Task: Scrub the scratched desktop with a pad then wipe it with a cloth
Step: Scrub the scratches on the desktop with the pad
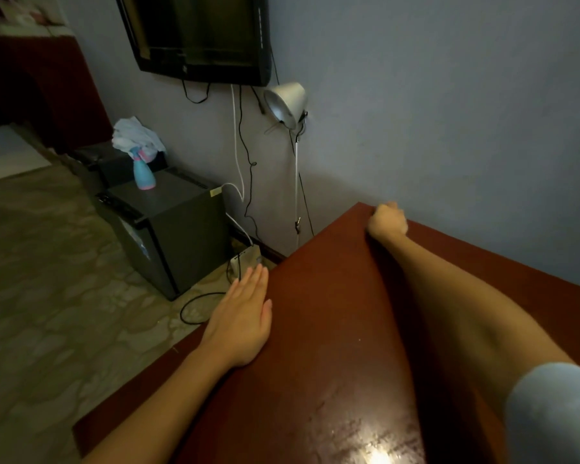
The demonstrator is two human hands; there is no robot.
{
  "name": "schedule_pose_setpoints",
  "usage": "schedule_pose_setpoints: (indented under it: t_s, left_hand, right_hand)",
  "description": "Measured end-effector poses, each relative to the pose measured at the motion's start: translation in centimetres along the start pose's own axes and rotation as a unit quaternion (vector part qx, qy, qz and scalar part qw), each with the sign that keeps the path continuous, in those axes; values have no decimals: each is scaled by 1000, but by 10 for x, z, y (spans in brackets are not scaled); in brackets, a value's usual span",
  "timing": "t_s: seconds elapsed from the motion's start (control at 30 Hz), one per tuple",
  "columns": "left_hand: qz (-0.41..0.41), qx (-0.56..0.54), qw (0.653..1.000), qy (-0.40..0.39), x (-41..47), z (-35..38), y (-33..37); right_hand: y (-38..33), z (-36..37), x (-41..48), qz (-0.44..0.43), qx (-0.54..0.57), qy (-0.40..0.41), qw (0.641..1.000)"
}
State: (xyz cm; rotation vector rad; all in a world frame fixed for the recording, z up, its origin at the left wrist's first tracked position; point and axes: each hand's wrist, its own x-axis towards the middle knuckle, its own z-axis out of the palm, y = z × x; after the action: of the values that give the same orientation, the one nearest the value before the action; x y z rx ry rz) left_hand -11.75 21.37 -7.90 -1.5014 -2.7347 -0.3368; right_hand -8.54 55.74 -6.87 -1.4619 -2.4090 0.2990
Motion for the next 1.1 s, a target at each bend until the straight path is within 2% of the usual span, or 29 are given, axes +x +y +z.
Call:
schedule_pose_setpoints:
  t_s: [0.03,0.1,0.2,0.27,0.33,0.37,0.43,0.5,0.53,0.6,0.67,0.73,0.87,0.97,1.1]
  left_hand:
    - [-2,-1,1000,-1,0,0,0]
    - [-4,-4,1000,1,0,-1,0]
    - [-8,-7,1000,1,0,0,-1]
    - [-11,-5,1000,0,1,0,-1]
    - [-9,-7,1000,-1,1,0,-1]
    - [-8,-10,1000,2,1,0,-1]
    - [-5,-14,1000,7,1,1,-1]
    - [-5,-12,1000,10,0,1,-1]
    - [-6,-9,1000,9,-1,1,-1]
    - [-8,-3,1000,8,-1,-1,0]
    - [-12,1,1000,12,-1,-1,2]
    - [-16,0,1000,11,0,-1,2]
    - [-39,-39,997,61,-4,-1,4]
    - [-98,-46,988,106,-19,-4,3]
    - [-199,-28,977,75,-63,-16,-37]
  right_hand:
    - [-17,5,-8,-42,5,-5,999]
    - [-60,15,-35,-178,18,-70,981]
    - [-116,26,-106,-383,22,-186,904]
    - [-123,29,-131,-469,10,-170,866]
    - [-99,21,-115,-466,67,-151,869]
    - [-78,17,-95,-431,115,-130,886]
    - [-24,-4,-51,-314,170,-11,934]
    - [44,-24,-14,-164,144,91,972]
    - [77,-32,-6,-84,124,103,983]
    - [118,-35,-3,60,83,78,992]
    - [112,-30,-13,103,33,62,992]
    - [83,-28,-29,52,4,53,997]
    - [19,-20,-83,-138,15,-3,990]
    - [-46,-7,-151,-287,52,-65,954]
    - [-107,1,-242,-417,96,-112,897]
